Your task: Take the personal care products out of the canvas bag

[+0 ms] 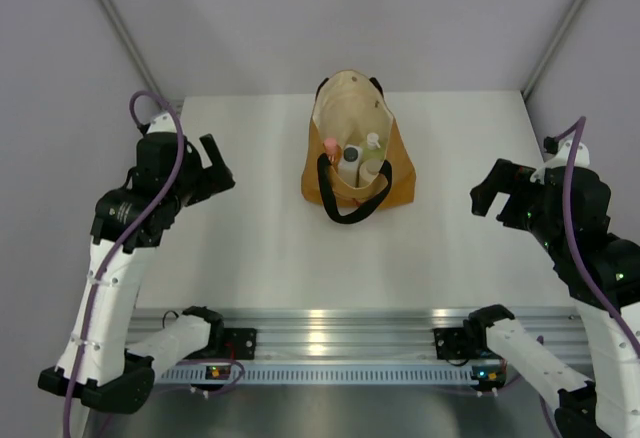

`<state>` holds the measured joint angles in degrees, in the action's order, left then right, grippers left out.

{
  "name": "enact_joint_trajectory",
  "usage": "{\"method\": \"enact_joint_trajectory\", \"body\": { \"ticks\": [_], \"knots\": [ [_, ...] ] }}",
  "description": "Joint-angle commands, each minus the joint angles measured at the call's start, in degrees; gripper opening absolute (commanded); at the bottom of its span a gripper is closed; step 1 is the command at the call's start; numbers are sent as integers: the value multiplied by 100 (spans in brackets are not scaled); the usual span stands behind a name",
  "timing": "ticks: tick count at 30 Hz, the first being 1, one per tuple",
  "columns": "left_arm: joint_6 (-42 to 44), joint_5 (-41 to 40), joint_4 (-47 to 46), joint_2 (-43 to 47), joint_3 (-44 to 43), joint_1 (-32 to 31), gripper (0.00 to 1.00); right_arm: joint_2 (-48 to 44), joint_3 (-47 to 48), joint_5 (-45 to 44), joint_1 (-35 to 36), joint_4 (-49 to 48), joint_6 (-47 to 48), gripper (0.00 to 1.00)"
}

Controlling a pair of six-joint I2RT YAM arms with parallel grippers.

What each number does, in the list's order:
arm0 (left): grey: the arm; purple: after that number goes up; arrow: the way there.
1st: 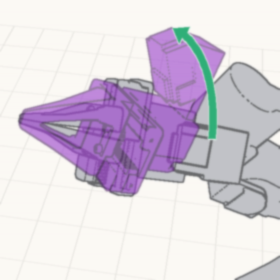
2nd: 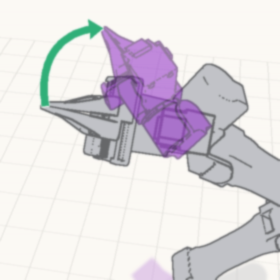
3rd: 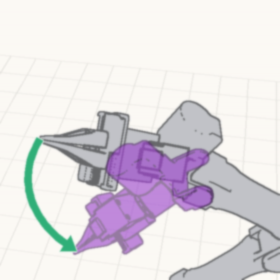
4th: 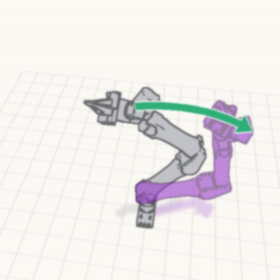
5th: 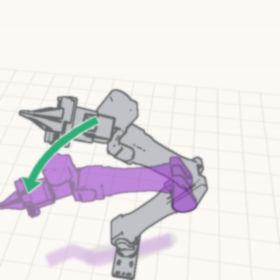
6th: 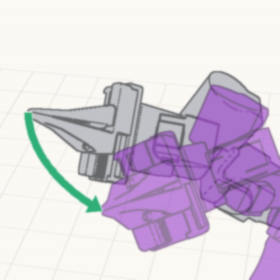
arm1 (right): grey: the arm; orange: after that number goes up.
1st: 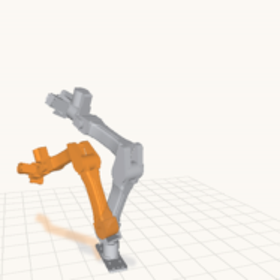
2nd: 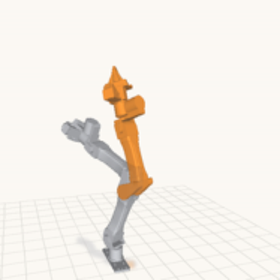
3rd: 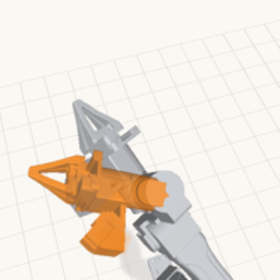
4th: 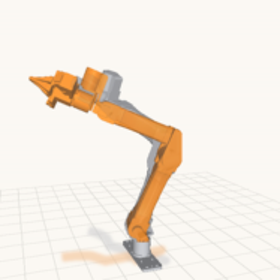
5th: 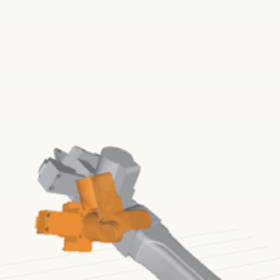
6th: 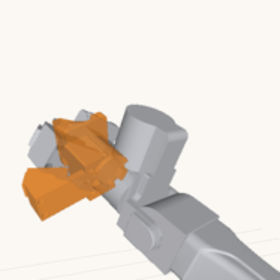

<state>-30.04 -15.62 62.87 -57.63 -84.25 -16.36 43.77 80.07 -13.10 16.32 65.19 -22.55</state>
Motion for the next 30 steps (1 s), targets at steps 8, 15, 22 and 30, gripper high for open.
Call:
{"method": "enact_joint_trajectory", "body": {
  "ticks": [8,15,22,30],
  "knots": [
    [-660,996,94,-495,-918,-8,98,35,202,-35,-50,-278,-39,99],
    [-1609,1686,50,-917,-1076,-200,98,-26,202,-43,-50,-279,-110,99],
    [-2277,403,32,-1785,-1656,-1825,95,-70,88,-35,-50,-270,-145,99],
    [-2129,-73,-398,-2857,-2192,-2126,64,-237,-132,396,-50,-270,-198,100]
  ]
}}
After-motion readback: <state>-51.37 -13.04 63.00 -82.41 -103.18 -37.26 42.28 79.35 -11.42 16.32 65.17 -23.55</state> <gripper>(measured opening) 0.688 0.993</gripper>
